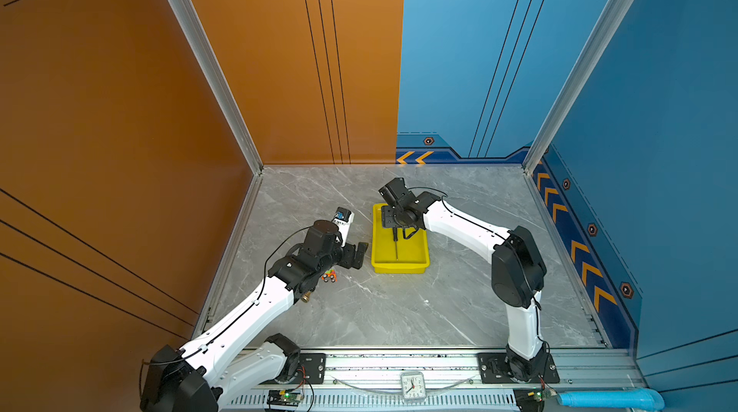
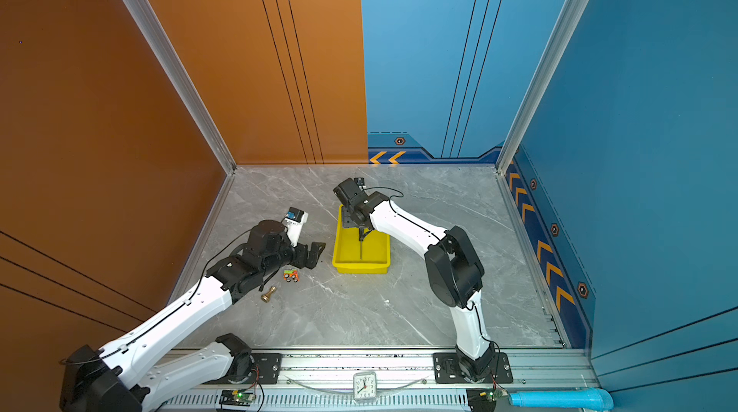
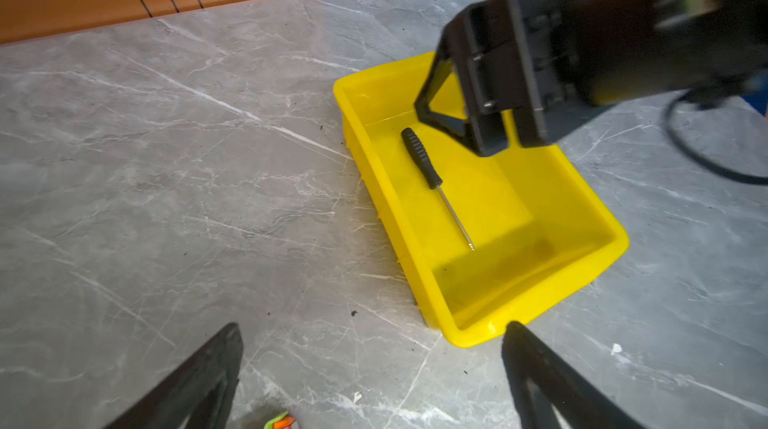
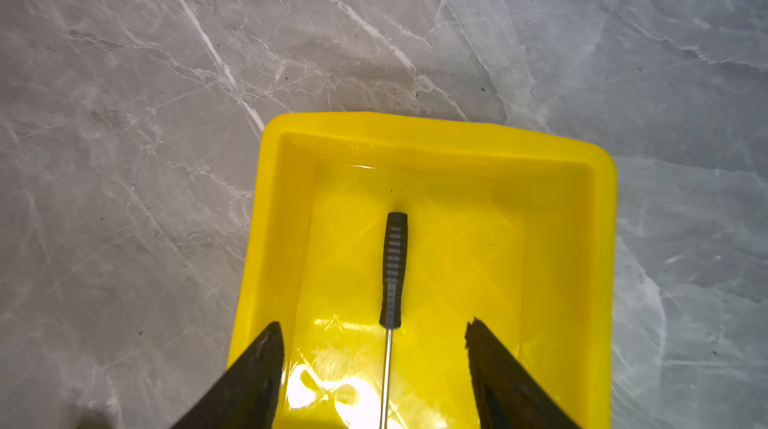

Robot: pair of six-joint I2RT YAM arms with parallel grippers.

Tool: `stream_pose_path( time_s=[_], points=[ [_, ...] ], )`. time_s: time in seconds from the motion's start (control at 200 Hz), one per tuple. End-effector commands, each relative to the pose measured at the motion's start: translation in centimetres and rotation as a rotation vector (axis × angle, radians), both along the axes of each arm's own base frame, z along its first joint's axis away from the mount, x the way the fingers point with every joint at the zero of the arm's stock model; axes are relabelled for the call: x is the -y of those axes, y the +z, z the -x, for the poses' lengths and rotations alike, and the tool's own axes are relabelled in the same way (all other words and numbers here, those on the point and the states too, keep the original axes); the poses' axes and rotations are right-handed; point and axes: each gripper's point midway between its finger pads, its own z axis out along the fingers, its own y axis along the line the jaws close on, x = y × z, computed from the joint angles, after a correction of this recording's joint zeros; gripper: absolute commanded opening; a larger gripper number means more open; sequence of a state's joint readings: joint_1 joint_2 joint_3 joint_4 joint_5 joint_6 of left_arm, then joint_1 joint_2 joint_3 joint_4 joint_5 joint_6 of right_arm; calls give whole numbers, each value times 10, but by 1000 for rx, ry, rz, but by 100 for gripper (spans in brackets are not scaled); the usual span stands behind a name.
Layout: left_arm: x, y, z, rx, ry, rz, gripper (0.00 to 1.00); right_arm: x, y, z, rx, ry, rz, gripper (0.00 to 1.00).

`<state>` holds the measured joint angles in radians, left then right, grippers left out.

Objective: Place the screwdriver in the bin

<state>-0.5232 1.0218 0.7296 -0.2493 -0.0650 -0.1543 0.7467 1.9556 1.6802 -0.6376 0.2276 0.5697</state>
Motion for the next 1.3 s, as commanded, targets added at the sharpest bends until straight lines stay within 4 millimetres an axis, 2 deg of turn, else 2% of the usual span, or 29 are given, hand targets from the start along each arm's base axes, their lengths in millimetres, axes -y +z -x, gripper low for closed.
stream_pose_path(
  time_s=[0.0, 0.225, 0.4, 0.511, 0.536, 0.616, 0.771, 0.831, 0.946, 1.046, 1.126, 1.171, 1.291],
  points=[
    [-31, -10, -3, 12, 131, -86, 98, 35, 21, 12, 46, -25, 82, 76],
    [-53, -10, -8, 44, 202, -149, 98, 80, 59, 37, 145, -46, 114, 87],
    [-68, -9, -10, 71, 262, -176, 98, 109, 70, 50, 184, -68, 126, 92],
    [-73, -9, -11, 74, 275, -171, 98, 117, 75, 59, 205, -65, 116, 95],
    [-74, -8, -11, 75, 280, -172, 98, 130, 76, 55, 208, -97, 117, 96],
    [-78, -9, -11, 75, 293, -180, 98, 140, 79, 57, 220, -111, 113, 100],
    [-88, -10, -13, 80, 328, -182, 98, 164, 89, 62, 257, -144, 103, 100],
    [-92, -8, -13, 91, 345, -175, 98, 182, 94, 64, 284, -189, 103, 100],
    [-102, -6, -13, 110, 394, -157, 98, 229, 98, 72, 334, -317, 82, 100],
    [-117, -5, -8, 129, 452, -175, 98, 273, 90, 81, 374, -431, 19, 100],
    [-130, -4, -2, 144, 504, -196, 98, 312, 78, 94, 387, -550, 39, 100],
    [-137, -4, 2, 153, 525, -206, 98, 325, 71, 100, 397, -567, 65, 100],
    [-149, -6, 16, 173, 537, -234, 98, 340, 65, 115, 503, -529, 73, 100]
  ],
)
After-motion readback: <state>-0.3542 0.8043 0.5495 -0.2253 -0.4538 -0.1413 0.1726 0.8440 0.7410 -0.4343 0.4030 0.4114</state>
